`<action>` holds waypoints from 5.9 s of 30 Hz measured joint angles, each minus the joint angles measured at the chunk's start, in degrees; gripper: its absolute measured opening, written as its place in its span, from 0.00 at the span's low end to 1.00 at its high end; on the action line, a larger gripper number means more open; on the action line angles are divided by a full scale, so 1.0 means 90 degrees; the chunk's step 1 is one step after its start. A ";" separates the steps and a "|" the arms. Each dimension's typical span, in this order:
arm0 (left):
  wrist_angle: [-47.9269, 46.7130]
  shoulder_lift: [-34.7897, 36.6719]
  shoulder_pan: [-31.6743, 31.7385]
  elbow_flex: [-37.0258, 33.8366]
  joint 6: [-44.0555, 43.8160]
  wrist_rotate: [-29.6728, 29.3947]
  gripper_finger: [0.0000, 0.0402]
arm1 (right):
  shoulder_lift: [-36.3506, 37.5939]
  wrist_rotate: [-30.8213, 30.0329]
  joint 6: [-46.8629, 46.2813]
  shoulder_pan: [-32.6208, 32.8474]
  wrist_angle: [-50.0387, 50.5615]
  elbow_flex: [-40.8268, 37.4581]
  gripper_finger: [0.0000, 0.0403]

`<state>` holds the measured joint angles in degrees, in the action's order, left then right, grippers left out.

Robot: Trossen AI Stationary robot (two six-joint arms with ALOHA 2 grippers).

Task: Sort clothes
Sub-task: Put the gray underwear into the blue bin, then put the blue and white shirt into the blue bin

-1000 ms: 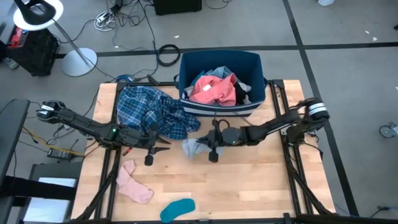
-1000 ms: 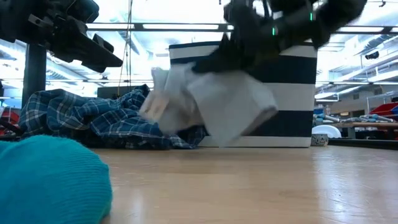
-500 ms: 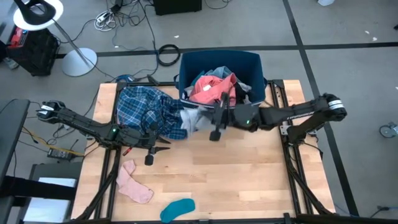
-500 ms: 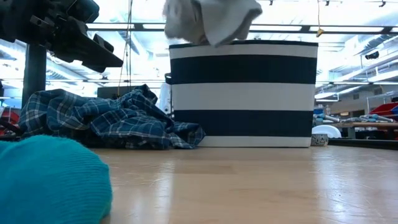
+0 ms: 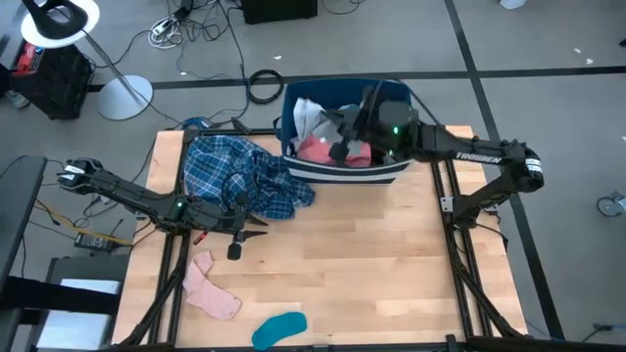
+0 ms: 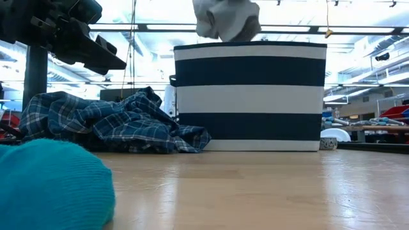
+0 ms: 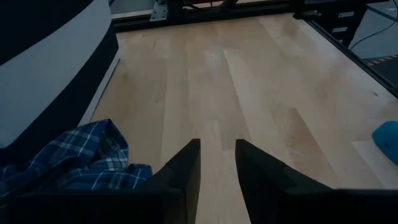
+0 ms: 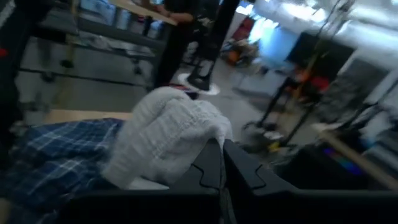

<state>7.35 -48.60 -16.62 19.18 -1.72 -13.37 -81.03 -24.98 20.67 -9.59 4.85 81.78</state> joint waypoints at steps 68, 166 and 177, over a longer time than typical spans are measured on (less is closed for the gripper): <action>-0.0473 -0.0005 0.0000 0.0002 -0.0340 0.0012 0.26 | 0.0947 0.3629 -0.2147 -0.1874 0.1407 -0.1231 0.50; -0.0549 0.0175 0.0000 0.0466 -0.1062 -0.1257 0.26 | 0.0384 0.0234 -0.4180 0.3180 -0.2281 -0.4923 0.43; -0.0949 0.0590 0.0028 0.0469 -0.1658 -0.2092 0.26 | -0.0052 0.0244 -0.4290 0.3177 -0.2512 -0.4920 0.43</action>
<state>-1.19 -43.29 -16.37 23.40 -16.64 -32.19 -81.49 -22.79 -17.94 19.00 -17.76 37.50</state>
